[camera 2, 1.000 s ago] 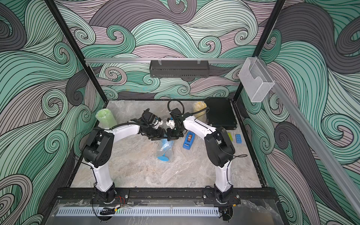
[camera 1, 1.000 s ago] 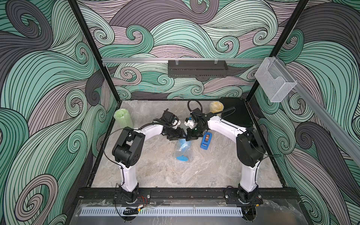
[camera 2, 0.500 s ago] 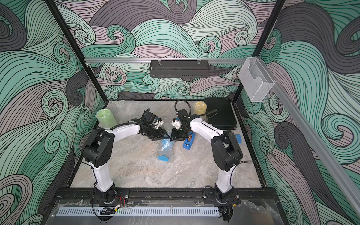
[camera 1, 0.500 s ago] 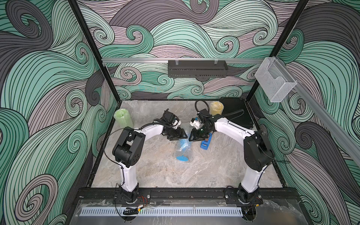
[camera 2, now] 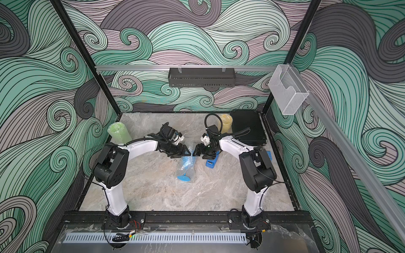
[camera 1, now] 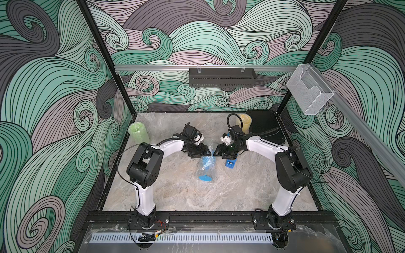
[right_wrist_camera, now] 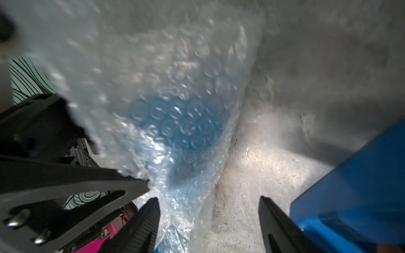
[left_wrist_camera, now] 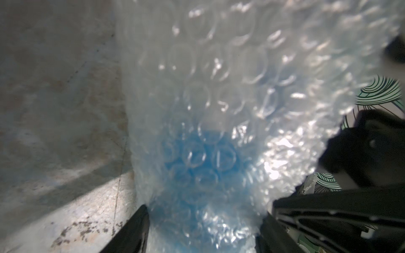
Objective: Wrap wine glasses in bubble wrap
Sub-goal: Stick the tape on the bubble wrap, then pick up the bubble wrap from the center of the board.
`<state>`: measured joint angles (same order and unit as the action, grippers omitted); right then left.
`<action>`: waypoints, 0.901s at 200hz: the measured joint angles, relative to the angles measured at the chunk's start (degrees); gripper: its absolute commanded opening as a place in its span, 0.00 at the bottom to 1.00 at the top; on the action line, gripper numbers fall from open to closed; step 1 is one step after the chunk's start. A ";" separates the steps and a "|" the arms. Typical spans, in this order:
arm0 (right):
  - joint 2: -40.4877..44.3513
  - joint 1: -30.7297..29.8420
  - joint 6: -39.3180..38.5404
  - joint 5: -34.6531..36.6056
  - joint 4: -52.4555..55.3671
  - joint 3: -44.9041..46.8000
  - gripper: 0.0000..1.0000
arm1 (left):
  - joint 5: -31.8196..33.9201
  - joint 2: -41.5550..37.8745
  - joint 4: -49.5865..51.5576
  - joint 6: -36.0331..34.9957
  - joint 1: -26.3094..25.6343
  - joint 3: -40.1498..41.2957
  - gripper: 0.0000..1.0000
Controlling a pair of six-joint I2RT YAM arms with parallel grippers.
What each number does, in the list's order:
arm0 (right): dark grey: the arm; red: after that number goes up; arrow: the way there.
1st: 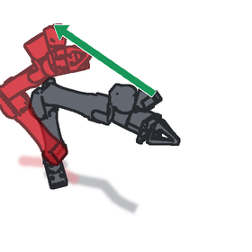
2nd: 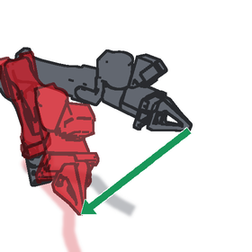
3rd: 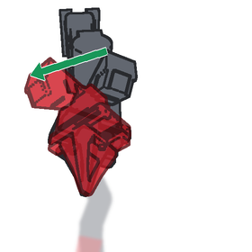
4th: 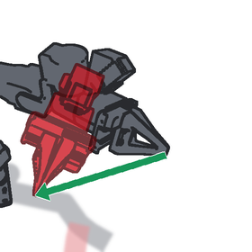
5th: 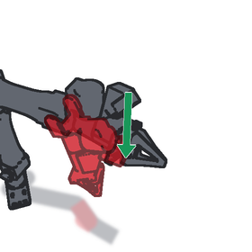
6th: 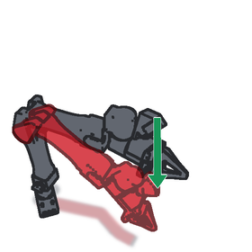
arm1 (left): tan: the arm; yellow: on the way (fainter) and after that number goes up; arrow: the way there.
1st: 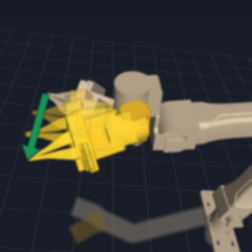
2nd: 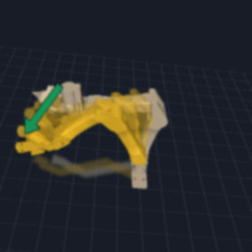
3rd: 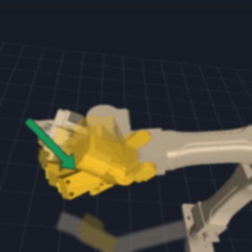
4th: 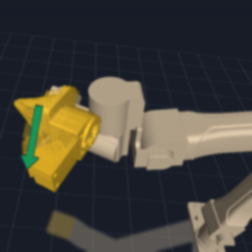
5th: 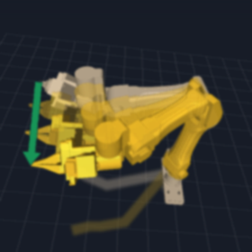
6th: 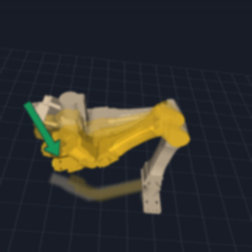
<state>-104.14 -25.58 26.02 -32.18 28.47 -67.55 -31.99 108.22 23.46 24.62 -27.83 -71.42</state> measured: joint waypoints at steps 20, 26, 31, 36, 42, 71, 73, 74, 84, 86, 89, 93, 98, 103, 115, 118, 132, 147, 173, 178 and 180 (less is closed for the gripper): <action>0.39 -0.87 0.74 -0.83 -2.89 2.27 0.88 | -0.15 0.02 0.22 0.02 0.00 -0.04 0.70; 0.81 -1.20 0.90 -0.79 -3.58 2.86 0.89 | -0.17 0.02 0.39 0.02 0.00 -0.09 0.70; 1.51 -1.60 1.18 -0.79 -4.26 3.65 0.90 | -0.17 0.02 0.55 0.00 0.00 -0.13 0.70; 2.36 -1.95 1.57 -0.83 -4.83 4.50 0.91 | -0.15 0.02 0.59 0.02 0.00 -0.13 0.70; 3.56 -2.36 2.01 -0.85 -5.70 5.77 0.91 | -0.17 0.02 0.61 0.02 0.00 -0.15 0.70; 9.62 -5.07 5.35 -0.98 -10.43 12.15 1.00 | -0.22 0.02 0.61 0.13 0.00 -0.15 0.70; 9.90 -5.27 5.51 -0.96 -10.64 12.41 1.00 | -0.22 0.02 0.61 0.13 0.00 -0.15 0.70; 10.01 -5.35 5.62 -0.98 -10.75 12.50 1.00 | -0.20 0.02 0.63 0.13 0.00 -0.15 0.70; 11.37 -6.62 6.91 -0.66 -12.22 13.86 1.00 | -0.20 0.02 0.63 0.13 0.00 -0.15 0.70; 11.50 -6.78 7.10 -0.66 -12.39 13.99 1.00 | -0.20 0.02 0.63 0.13 0.00 -0.15 0.70; 11.96 -7.26 7.54 -0.55 -12.81 14.38 1.00 | -0.20 0.02 0.63 0.15 0.00 -0.15 0.70; 12.39 -7.76 7.98 -0.31 -13.42 14.84 1.00 | -0.20 0.02 0.63 0.17 0.00 -0.15 0.70; 12.92 -8.41 8.70 -0.02 -14.01 15.28 1.00 | -0.20 0.02 0.63 0.24 0.00 -0.15 0.70; 13.29 -9.03 9.27 0.31 -14.58 15.58 1.00 | -0.22 0.02 0.63 0.26 0.00 -0.15 0.70; 13.57 -10.69 10.86 1.38 -15.69 15.74 0.99 | -0.20 0.02 0.66 0.26 0.00 -0.15 0.70; 13.57 -11.04 11.17 1.68 -15.96 15.74 0.98 | -0.20 0.02 0.66 0.26 0.00 -0.15 0.70; 13.16 -12.87 12.96 3.06 -17.20 15.74 0.92 | -0.20 0.02 0.66 0.26 0.00 -0.15 0.70; 11.96 -14.58 14.58 4.22 -18.97 15.78 0.83 | -0.20 0.02 0.63 0.28 0.00 -0.15 0.70; 8.85 -16.28 16.83 5.55 -20.35 15.78 0.76 | -0.20 0.02 0.72 0.28 0.00 -0.13 0.69; 8.55 -16.31 17.16 5.77 -20.59 15.78 0.76 | -0.20 0.02 0.70 0.28 0.00 -0.13 0.70; 8.41 -16.31 17.38 5.88 -20.63 15.78 0.76 | -0.20 0.02 0.70 0.28 0.00 -0.13 0.70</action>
<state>-95.72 -41.89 43.40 -26.30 7.84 -51.77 -32.18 108.25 24.16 24.91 -27.83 -71.55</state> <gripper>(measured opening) 0.770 0.697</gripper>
